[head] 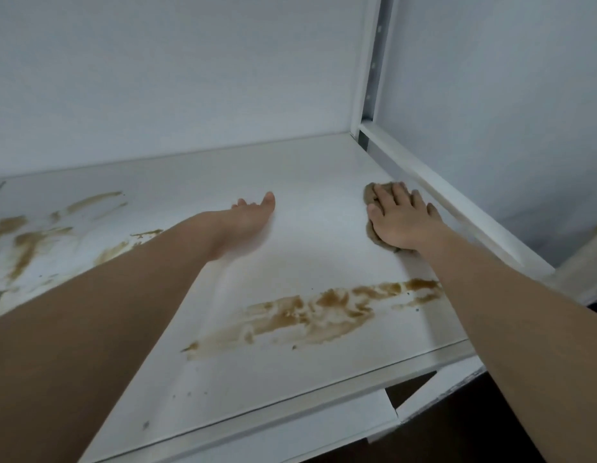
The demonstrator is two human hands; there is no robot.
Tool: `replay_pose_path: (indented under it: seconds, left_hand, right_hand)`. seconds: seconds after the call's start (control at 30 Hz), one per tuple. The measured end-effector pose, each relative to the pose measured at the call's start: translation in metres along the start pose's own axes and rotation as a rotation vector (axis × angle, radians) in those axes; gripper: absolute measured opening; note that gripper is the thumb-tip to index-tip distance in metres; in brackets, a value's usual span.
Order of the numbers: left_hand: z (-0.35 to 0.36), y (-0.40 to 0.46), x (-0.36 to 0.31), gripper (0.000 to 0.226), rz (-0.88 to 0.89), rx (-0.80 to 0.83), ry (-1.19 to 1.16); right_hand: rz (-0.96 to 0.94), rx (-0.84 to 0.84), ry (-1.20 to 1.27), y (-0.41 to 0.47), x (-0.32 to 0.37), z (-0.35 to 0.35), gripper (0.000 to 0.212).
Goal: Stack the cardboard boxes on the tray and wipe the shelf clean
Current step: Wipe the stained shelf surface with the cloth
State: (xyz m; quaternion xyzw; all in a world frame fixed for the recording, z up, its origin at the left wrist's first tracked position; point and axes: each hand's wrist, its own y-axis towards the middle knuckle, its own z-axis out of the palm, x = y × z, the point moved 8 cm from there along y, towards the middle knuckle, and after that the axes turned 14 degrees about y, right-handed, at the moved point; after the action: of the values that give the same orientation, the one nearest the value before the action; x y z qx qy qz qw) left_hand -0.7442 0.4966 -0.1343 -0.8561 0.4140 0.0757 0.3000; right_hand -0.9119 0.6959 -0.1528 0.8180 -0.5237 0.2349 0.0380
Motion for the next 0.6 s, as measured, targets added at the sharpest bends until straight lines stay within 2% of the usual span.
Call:
replay_pose_path:
  seconds: [0.17, 0.27, 0.37, 0.47, 0.6]
  left_hand:
    - [0.001, -0.021, 0.001, 0.071, 0.018, 0.053, -0.145]
    - [0.003, -0.03, -0.009, 0.071, 0.028, 0.009, -0.076]
    - [0.008, -0.038, -0.016, 0.074, 0.047, -0.019, 0.054]
    - [0.006, -0.044, -0.019, 0.075, 0.09, -0.067, 0.141]
    - [0.001, -0.051, -0.02, 0.071, 0.123, -0.079, 0.111]
  right_hand:
    - [-0.17, 0.089, -0.016, -0.025, 0.053, 0.028, 0.055]
    - [-0.305, 0.171, -0.019, -0.039, 0.082, 0.043, 0.054]
    - [-0.417, 0.248, -0.036, -0.051, 0.08, 0.04, 0.052]
    - [-0.356, 0.255, -0.044, -0.049, 0.044, 0.022, 0.051]
    - [-0.178, 0.219, -0.046, -0.046, -0.01, -0.003, 0.052]
